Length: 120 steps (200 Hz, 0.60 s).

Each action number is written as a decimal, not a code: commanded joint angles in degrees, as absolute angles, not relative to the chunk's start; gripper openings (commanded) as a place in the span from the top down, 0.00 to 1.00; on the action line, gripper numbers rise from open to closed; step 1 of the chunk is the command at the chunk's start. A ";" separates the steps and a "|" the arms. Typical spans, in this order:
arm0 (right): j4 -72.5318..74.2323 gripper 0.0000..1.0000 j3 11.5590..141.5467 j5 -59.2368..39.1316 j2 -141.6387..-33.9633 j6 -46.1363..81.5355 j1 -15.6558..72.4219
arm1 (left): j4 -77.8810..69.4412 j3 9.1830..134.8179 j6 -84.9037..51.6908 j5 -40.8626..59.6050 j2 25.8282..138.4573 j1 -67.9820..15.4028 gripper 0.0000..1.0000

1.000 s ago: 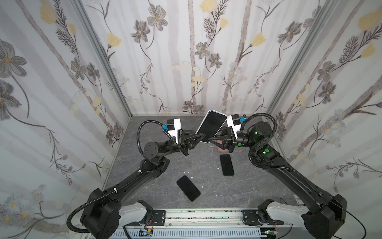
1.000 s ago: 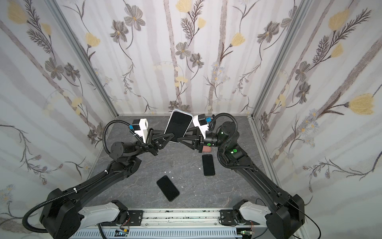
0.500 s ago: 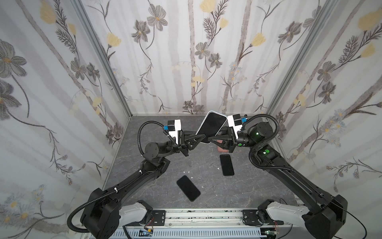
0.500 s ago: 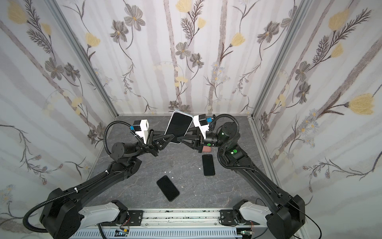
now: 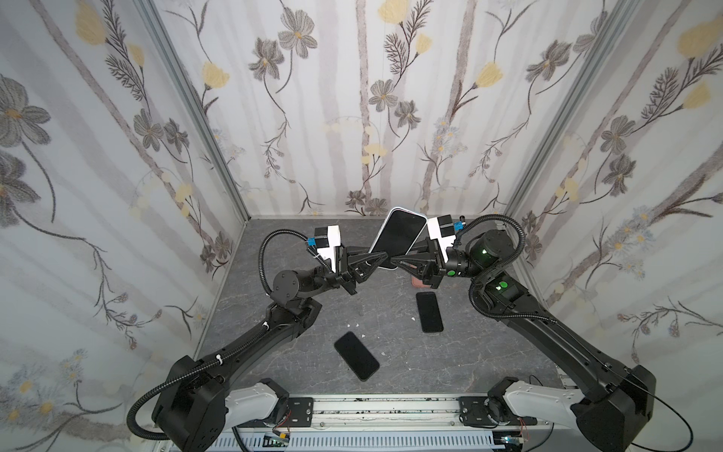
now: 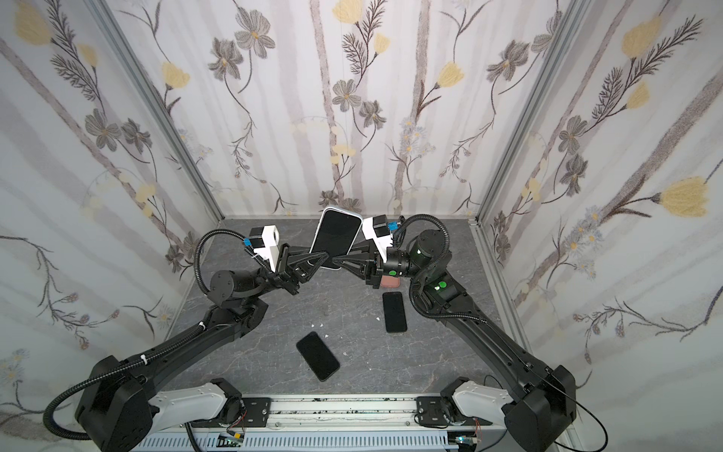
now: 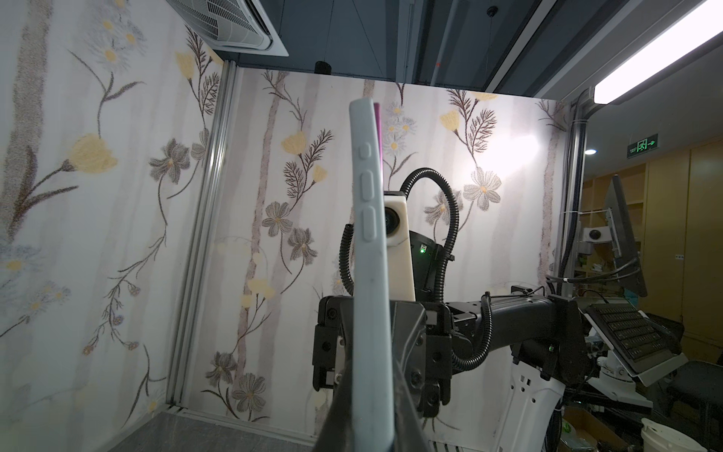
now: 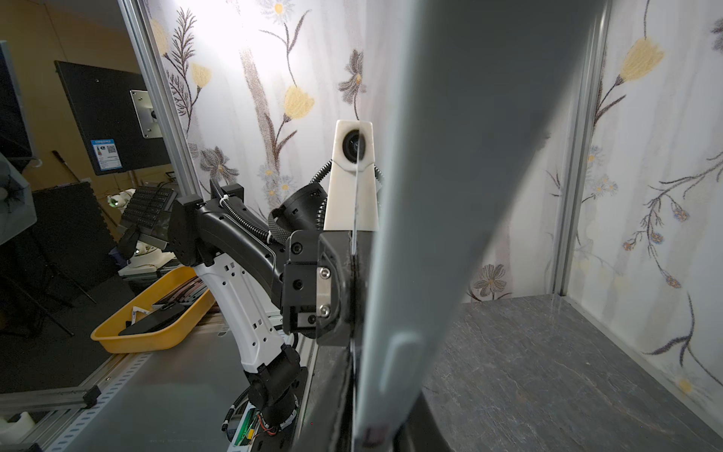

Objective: Take the phone out of the phone case
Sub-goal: 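Grip the phone's side edge with the right gripper while the left gripper opens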

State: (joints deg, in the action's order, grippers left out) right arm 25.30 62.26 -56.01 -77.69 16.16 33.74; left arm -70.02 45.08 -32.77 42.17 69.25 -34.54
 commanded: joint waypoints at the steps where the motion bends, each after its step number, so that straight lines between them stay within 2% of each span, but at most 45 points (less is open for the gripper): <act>1: 24.65 0.86 63.10 -55.80 -78.22 14.85 33.84 | -72.88 45.18 -32.71 42.18 69.34 -34.58 1.00; 24: 24.80 0.91 63.19 -55.60 -78.09 15.02 34.02 | -72.86 44.83 -32.91 41.95 69.33 -34.54 1.00; 45: 24.34 1.00 63.11 -54.63 -77.75 14.78 34.03 | -72.86 44.63 -32.92 41.83 69.09 -34.46 1.00; 72: 23.87 1.00 62.67 -52.59 -76.94 14.21 33.91 | -72.89 44.82 -32.21 41.91 69.17 -34.27 1.00; 92: 20.67 1.00 62.48 -49.18 -75.49 11.77 33.38 | -72.78 44.55 -29.88 42.12 68.66 -33.83 0.71; 120: 7.23 1.00 64.84 -39.03 -73.80 1.85 33.42 | -68.81 43.77 -22.24 38.35 66.61 -32.97 0.62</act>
State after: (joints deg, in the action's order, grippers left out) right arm 17.06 63.00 -50.92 -74.83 11.57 33.36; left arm -70.19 44.05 -29.02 41.32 68.18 -33.52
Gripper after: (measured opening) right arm 0.118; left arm 0.359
